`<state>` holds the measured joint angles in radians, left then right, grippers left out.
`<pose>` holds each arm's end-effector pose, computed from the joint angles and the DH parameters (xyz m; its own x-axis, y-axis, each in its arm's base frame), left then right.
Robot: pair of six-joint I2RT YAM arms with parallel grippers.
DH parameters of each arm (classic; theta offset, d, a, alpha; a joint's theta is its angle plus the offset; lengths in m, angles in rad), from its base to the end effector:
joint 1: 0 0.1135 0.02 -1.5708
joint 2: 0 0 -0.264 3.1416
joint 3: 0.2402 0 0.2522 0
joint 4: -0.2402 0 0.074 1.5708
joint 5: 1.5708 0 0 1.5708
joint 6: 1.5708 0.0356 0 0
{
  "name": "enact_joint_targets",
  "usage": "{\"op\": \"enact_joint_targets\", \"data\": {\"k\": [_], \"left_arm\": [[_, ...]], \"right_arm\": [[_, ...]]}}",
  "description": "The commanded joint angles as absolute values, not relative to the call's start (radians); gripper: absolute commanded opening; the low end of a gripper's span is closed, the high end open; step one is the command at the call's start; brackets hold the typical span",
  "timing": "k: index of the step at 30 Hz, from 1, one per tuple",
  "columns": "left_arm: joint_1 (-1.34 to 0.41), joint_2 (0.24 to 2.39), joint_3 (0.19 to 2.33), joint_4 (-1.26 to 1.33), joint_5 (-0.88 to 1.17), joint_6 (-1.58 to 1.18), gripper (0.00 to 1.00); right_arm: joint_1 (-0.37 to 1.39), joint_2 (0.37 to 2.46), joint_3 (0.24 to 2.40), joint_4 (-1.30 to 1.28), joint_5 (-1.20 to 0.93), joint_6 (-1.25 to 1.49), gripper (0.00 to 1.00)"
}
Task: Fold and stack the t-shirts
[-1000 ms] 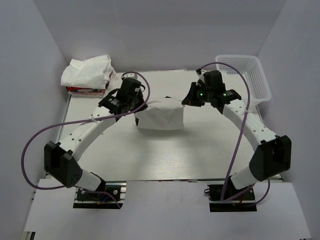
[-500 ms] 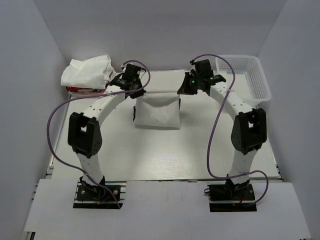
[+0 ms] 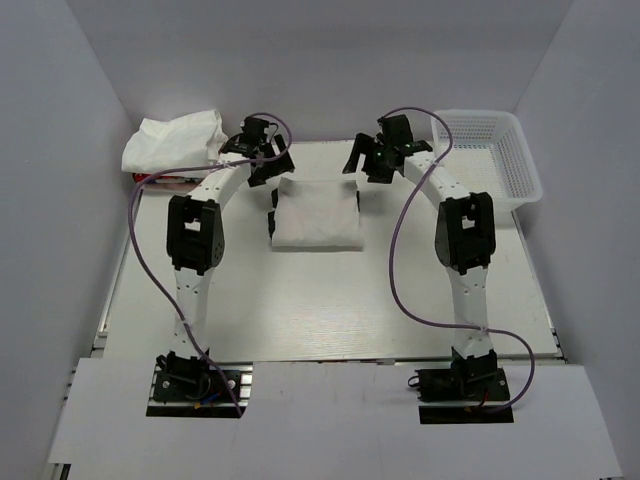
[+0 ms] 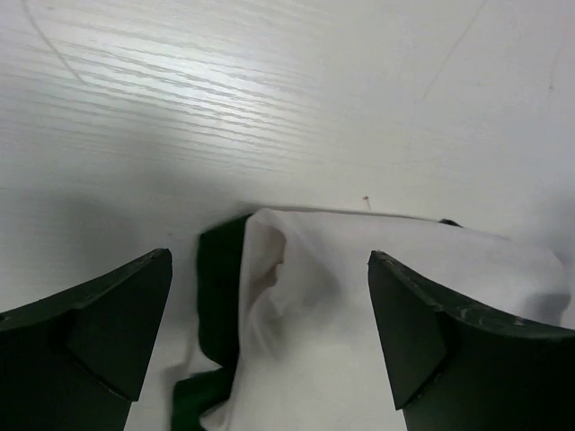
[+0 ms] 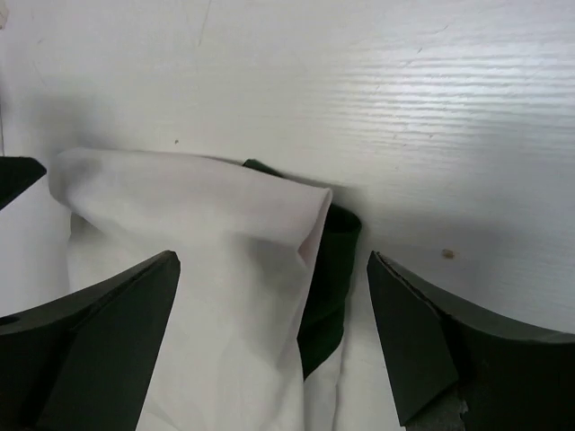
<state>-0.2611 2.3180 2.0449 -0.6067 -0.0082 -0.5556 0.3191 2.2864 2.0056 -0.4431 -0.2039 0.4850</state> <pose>0.5037 -0.1343 0.2144 -0.7660 -0.3413 -0.5448 -0.1777 0.9268 -0.3308 0.4979 0.1721 0.2304 -0.7667 0.2275 -0.6003 -0.1060 0.8774 0.4679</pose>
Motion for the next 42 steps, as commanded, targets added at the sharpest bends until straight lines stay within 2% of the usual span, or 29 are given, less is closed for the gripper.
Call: {"op": "enact_joint_targets", "data": {"k": [1,8,13,16,20,21,23,24,26,27,33,42], "left_arm": [[-0.244,2.249,2.059,-0.594,0.069,-0.485,1.0],[-0.244,2.05,1.688,-0.465,0.15,-0.427,1.0],[-0.244,2.017,1.546,-0.35,0.285,-0.396,1.0],[-0.244,2.084,1.509,-0.278,0.334,-0.396,1.0],[-0.235,2.175,1.555,-0.316,0.458,-0.396,0.81],[-0.235,2.175,1.555,-0.316,0.459,-0.396,0.7],[-0.244,2.175,1.528,-0.258,0.471,-0.405,0.59],[-0.253,2.175,1.528,-0.241,0.489,-0.405,0.42],[-0.253,2.2,1.54,-0.227,0.562,-0.405,0.22],[-0.253,2.213,1.54,-0.227,0.572,-0.405,0.0],[-0.244,2.171,1.583,-0.313,0.465,-0.324,0.0],[-0.244,1.889,1.631,-0.376,0.172,-0.002,0.0]], "right_arm": [[0.31,2.255,2.108,-0.4,-0.195,0.454,0.91],[0.33,2.042,1.748,-0.264,-0.268,0.431,0.91],[0.356,2.034,1.695,-0.238,-0.367,0.394,0.91],[0.367,2.043,1.695,-0.268,-0.383,0.405,0.91],[0.36,2.01,1.649,-0.259,-0.359,0.403,0.91],[0.359,2.006,1.648,-0.256,-0.351,0.399,0.91],[0.356,1.988,1.631,-0.256,-0.342,0.397,0.91],[0.357,1.985,1.629,-0.256,-0.336,0.402,0.91],[0.351,1.979,1.623,-0.261,-0.33,0.42,0.91],[0.351,1.973,1.618,-0.267,-0.331,0.425,0.91],[0.33,1.904,1.554,-0.273,-0.262,0.428,0.91],[0.327,1.703,1.329,-0.224,-0.141,0.39,0.91]]}}
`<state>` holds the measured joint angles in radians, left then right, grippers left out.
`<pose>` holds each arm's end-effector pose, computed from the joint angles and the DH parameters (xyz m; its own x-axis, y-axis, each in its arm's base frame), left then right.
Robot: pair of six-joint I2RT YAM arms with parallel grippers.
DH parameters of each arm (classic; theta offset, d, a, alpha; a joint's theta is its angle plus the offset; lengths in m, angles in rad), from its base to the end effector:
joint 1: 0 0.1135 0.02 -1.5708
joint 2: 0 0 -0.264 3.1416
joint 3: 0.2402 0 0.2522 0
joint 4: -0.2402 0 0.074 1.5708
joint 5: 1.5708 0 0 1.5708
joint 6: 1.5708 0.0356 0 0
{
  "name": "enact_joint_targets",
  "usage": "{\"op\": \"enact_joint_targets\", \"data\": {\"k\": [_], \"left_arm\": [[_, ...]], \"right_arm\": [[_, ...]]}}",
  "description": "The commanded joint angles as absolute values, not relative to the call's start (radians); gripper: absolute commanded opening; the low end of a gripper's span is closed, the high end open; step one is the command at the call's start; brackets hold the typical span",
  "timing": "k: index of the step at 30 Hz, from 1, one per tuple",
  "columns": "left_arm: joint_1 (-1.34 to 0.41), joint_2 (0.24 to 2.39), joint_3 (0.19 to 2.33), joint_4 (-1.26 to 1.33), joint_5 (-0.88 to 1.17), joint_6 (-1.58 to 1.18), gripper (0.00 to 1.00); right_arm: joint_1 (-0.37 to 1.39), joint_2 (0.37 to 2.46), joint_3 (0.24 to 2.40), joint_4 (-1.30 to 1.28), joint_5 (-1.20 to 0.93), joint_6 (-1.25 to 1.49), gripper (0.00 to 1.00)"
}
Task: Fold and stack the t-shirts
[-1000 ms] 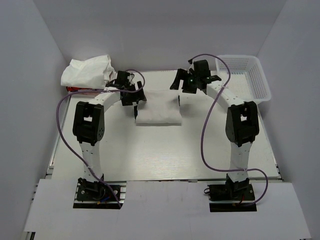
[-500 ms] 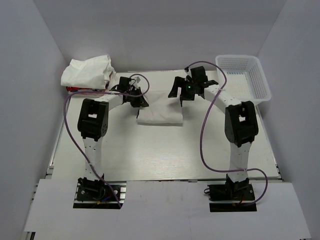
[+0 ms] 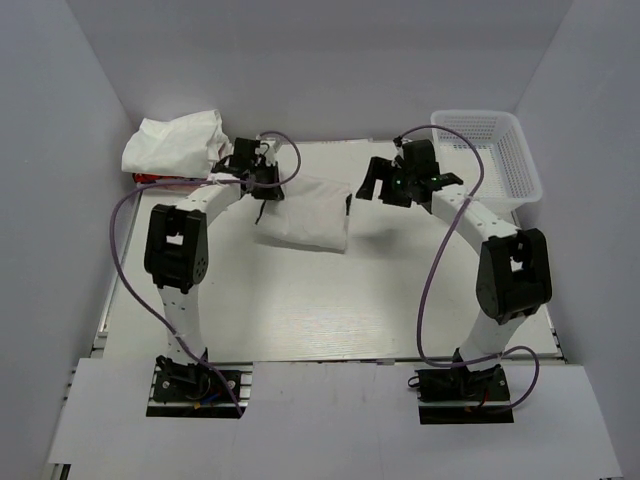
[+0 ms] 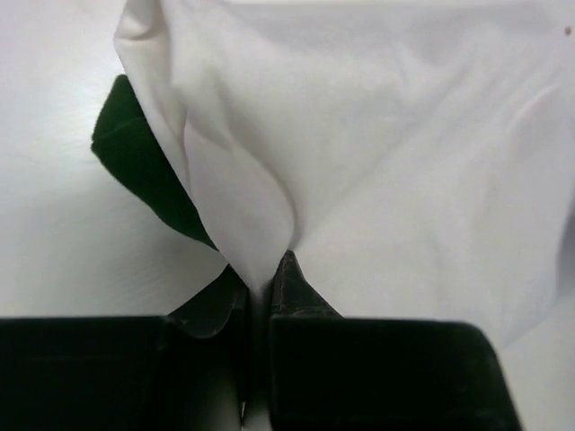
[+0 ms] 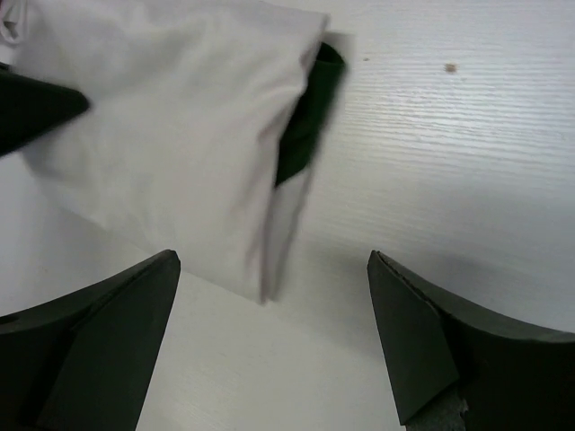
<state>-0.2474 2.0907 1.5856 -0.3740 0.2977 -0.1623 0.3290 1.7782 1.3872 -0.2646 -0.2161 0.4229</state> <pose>0.4468 -0.1236 0.1934 -0.8040 0.0438 -0.5930 0.2894 0.9000 -0.3260 0.3855 0.1397 0.2676 -0.7216 0.1772 -0.6692 -0.1977 0.8737 0.4445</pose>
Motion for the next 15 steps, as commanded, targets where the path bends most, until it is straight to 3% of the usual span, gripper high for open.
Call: {"op": "enact_joint_targets", "data": {"k": [1,8,15], "left_arm": [[-0.244,1.867,1.631,-0.376,0.128,0.026,0.0],[-0.235,1.798,1.71,-0.408,-0.191,0.306,0.0],[-0.203,1.824,1.864,-0.39,-0.274,0.48,0.0]], "right_arm": [[0.327,1.695,1.312,-0.218,-0.099,0.388,0.91],[0.324,1.651,1.244,-0.288,0.046,0.364,0.91],[0.325,1.632,1.221,-0.301,0.058,0.364,0.91]]}}
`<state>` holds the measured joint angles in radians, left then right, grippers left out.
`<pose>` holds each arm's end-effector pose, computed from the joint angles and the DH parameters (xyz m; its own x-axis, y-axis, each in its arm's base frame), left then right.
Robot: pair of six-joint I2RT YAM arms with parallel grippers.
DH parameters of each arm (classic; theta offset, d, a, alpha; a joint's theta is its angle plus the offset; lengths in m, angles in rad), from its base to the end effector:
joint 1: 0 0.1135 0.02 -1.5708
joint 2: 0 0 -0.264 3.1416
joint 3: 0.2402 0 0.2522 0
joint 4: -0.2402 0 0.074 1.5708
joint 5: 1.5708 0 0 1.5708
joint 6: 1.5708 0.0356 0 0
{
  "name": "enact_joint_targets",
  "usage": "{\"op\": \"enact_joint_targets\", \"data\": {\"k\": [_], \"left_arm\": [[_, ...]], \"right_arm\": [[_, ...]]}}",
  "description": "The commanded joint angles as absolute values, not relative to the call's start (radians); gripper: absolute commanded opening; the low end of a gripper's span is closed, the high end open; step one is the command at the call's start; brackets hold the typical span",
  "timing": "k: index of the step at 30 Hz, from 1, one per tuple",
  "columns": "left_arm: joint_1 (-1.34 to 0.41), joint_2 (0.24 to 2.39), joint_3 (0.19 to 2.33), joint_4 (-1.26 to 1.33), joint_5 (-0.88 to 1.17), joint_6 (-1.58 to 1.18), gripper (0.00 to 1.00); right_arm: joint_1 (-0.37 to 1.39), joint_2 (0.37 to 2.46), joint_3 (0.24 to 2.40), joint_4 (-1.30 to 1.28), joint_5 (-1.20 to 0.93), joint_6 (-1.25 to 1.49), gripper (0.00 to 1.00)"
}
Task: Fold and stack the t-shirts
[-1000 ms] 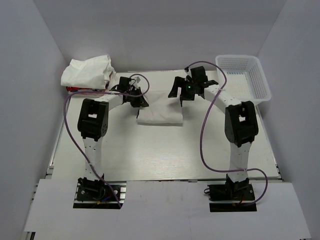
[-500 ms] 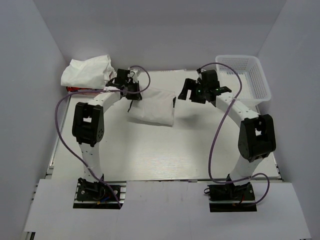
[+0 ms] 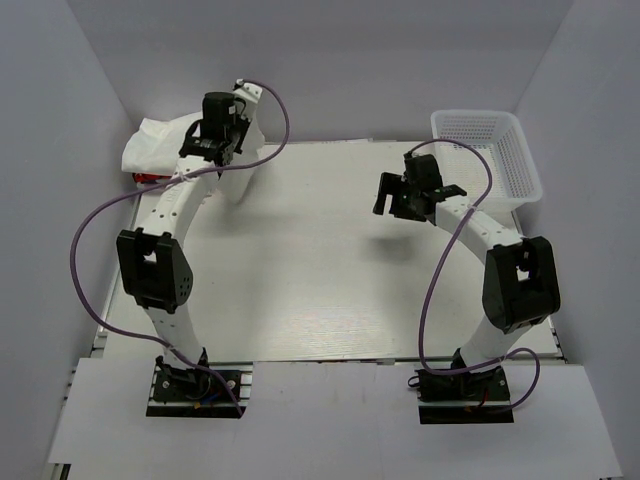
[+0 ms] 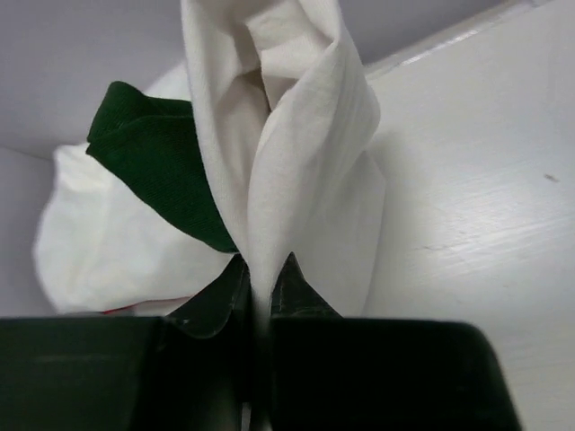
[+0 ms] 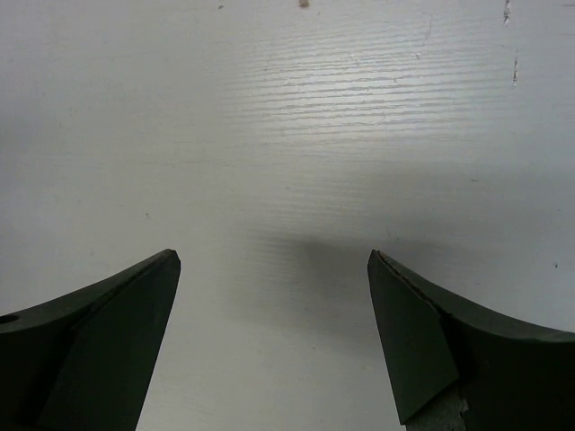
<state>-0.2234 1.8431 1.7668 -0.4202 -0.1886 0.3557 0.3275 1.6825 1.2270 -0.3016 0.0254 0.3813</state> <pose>0.4263 -0.0900 0.3570 -0.4156 0.4452 -0.7931 0.2151 0.8954 0.3899 0.3558 0.1199 0.2467 -0.7168 0.1494 -0.6811 -0.0402 0.9663 0.2543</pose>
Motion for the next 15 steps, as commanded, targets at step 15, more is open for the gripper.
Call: {"op": "enact_joint_targets", "data": {"k": [15], "left_arm": [[-0.041,1.974,2.149,-0.411,-0.242,0.581,0.0]], "right_arm": [[0.325,1.684,1.308,-0.363,0.02,0.367,0.91]]}}
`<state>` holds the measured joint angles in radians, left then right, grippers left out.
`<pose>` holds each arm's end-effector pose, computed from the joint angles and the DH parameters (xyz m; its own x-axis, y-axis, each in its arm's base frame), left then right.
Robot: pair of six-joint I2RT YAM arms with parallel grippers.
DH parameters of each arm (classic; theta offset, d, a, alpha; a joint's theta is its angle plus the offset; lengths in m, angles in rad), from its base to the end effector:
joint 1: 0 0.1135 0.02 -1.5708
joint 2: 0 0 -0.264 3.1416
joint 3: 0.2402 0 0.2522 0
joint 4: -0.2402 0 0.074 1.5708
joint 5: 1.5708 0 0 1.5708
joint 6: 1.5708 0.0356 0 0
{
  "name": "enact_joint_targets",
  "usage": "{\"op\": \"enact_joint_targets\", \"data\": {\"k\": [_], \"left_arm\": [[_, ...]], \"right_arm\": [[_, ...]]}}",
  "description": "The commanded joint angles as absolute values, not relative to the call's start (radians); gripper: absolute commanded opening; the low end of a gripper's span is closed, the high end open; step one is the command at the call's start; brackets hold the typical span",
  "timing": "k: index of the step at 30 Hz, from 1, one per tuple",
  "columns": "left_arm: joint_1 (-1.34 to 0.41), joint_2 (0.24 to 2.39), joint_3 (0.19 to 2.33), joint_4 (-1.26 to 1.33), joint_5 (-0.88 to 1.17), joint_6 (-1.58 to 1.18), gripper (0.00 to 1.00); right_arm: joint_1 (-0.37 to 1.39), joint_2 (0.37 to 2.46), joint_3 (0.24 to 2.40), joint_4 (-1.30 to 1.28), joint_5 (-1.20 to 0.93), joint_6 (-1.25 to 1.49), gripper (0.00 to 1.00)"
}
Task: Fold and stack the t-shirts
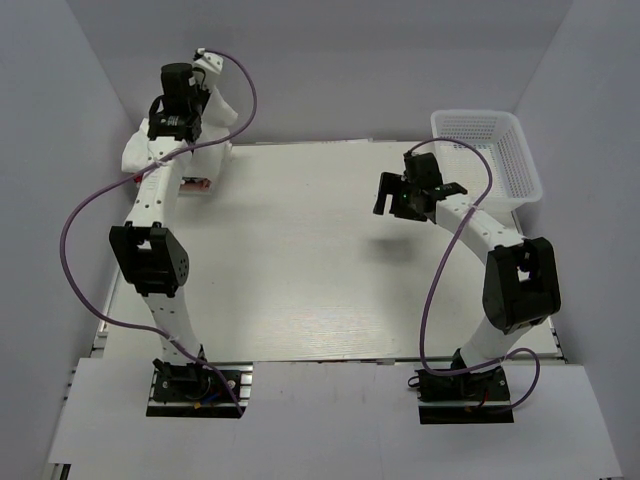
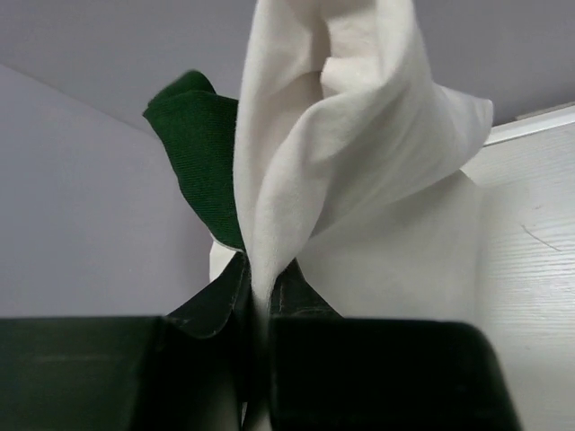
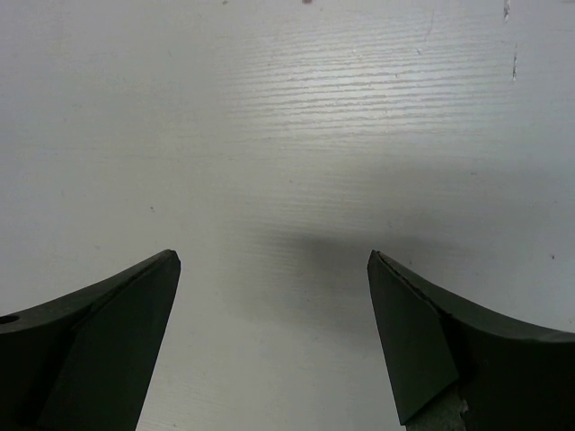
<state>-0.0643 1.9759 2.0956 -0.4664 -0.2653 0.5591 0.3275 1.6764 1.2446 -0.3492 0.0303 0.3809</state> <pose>0.4616 -0.0204 0.4081 -0.3851 0.5377 -0.7500 0.0238 0.8182 0.5744 0.3537 0.1190 0.2509 -0.7308 0.1442 -0.6672 -0.0318 0.9692 0.2442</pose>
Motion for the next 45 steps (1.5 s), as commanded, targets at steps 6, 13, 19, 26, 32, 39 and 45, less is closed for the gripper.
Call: {"op": "enact_joint_targets", "data": {"k": [6,13,19,26,32,39,45], "left_arm": [[0.047,2.049,2.207,-0.364,-0.186,0.562,0.0],[0.104,2.134,2.227,-0.333,-0.146,0.511,0.0],[0.167,2.221,2.273,-0.264,-0.167,0.447,0.0],[0.213,2.27,2.292,-0.219,-0.103,0.407,0.0],[0.189,2.279,2.272,-0.15,-0.262,0.275,0.0],[0.189,2.267,2.257,-0.172,-0.331,0.238,0.35],[0.189,2.238,2.22,-0.193,-0.474,0.16,1.0]], "right_arm": [[0.33,1.73,1.362,-0.379,0.008,0.376,0.91],[0.327,1.793,1.445,-0.426,-0.009,0.377,0.91],[0.328,1.832,1.492,-0.443,-0.012,0.393,0.91],[0.33,1.879,1.545,-0.472,-0.031,0.414,0.91],[0.33,1.905,1.558,-0.465,-0.044,0.44,0.91],[0.333,1.908,1.565,-0.474,-0.045,0.439,0.91],[0.331,1.891,1.555,-0.5,-0.035,0.434,0.91]]}}
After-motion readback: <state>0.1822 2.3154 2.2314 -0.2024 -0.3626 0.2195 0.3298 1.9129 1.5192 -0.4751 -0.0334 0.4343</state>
